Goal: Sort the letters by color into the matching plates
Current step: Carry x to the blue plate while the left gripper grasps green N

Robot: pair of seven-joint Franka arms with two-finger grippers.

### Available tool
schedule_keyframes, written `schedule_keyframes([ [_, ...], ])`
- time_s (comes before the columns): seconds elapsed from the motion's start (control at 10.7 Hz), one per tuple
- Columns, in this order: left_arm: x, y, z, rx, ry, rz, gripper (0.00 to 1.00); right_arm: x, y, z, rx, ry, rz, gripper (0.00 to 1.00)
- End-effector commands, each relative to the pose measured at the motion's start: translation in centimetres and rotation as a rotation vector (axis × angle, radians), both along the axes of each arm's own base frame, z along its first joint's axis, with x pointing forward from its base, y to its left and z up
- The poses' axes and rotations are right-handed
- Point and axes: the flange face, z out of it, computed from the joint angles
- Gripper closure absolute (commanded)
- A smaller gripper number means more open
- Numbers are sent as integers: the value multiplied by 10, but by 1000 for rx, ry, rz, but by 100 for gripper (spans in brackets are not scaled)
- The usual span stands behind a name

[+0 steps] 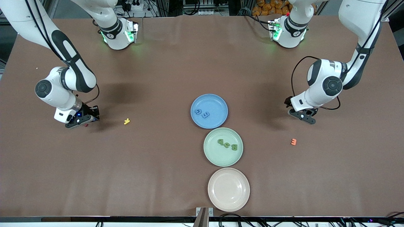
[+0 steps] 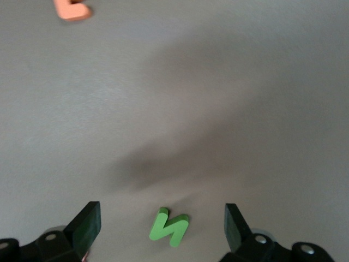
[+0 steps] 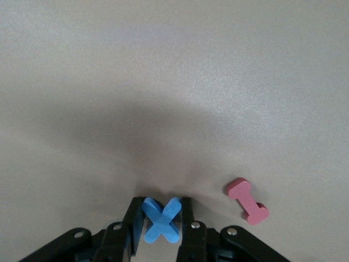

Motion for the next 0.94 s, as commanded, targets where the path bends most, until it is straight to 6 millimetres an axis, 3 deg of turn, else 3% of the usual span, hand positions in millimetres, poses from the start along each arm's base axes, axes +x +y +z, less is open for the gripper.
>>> schedule_keyframes([
  [0.0,-15,12,0,-6,-26,-136,0,5,4,9,12,-10,-41,73],
  [0.19,-21,16,-6,-20,-42,-220,0,12,22,18,15,4,-106,73],
  [0.28,-21,26,-7,-24,-45,-234,0,18,37,23,17,17,-131,73],
  [0.56,-20,35,-8,-32,-52,-299,0,32,90,37,19,22,-237,73],
  [0.84,-20,34,-8,-32,-52,-303,0,48,179,58,20,42,-311,73],
])
